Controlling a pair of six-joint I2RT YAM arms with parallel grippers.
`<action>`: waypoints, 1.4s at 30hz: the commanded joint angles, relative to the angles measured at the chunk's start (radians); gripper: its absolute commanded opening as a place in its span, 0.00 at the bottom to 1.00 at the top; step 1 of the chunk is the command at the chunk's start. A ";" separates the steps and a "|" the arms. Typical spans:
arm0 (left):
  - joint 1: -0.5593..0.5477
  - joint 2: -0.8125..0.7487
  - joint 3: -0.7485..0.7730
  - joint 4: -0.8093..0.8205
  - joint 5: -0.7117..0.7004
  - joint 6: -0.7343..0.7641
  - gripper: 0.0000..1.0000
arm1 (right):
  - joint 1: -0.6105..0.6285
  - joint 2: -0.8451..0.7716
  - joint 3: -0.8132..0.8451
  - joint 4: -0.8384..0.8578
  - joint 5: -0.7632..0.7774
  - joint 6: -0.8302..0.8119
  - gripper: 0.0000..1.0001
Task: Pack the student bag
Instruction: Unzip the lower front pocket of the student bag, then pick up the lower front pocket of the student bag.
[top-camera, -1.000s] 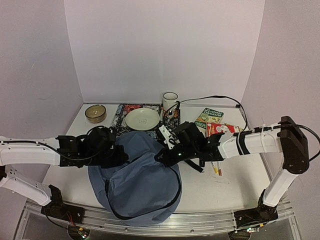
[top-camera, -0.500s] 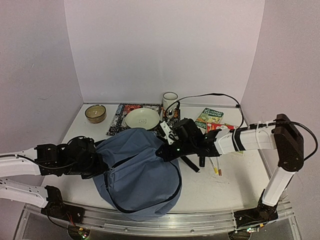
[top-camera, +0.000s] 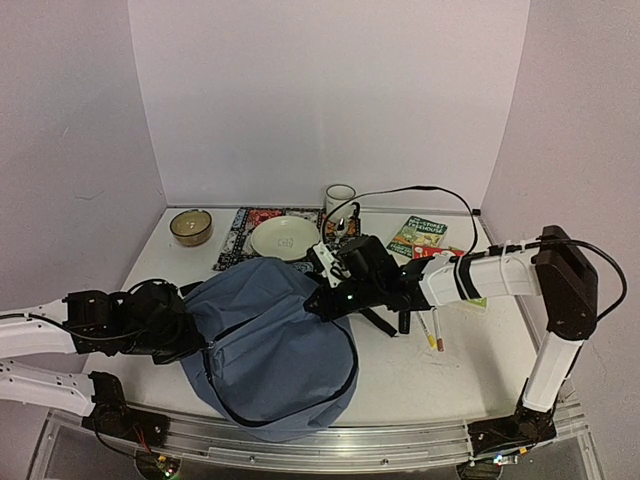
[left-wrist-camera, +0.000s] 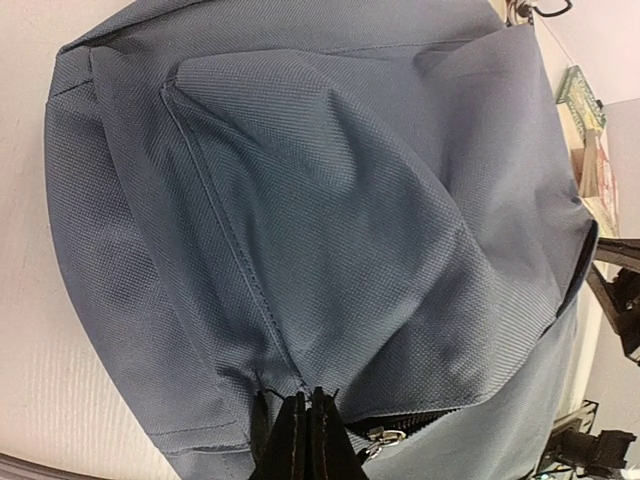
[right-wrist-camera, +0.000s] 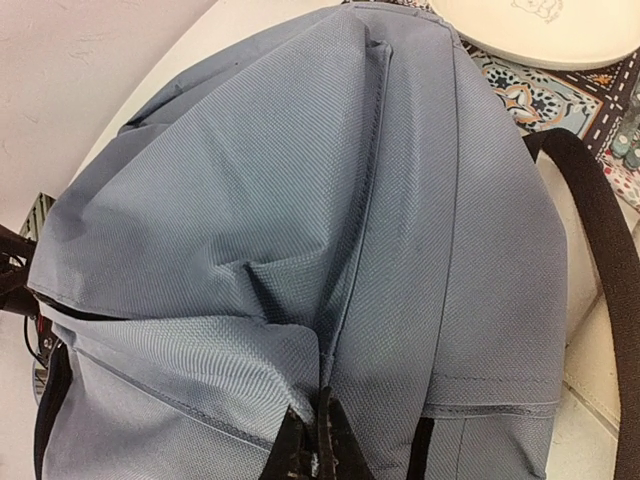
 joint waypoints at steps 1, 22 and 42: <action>0.005 0.050 0.026 -0.168 -0.050 0.030 0.00 | -0.054 0.010 0.033 -0.035 0.109 -0.011 0.00; 0.004 0.328 0.382 0.013 -0.106 0.640 0.77 | -0.052 0.025 0.082 -0.053 -0.113 -0.135 0.00; 0.004 0.648 0.496 -0.031 0.019 0.895 0.90 | -0.031 0.041 0.096 -0.065 -0.126 -0.138 0.00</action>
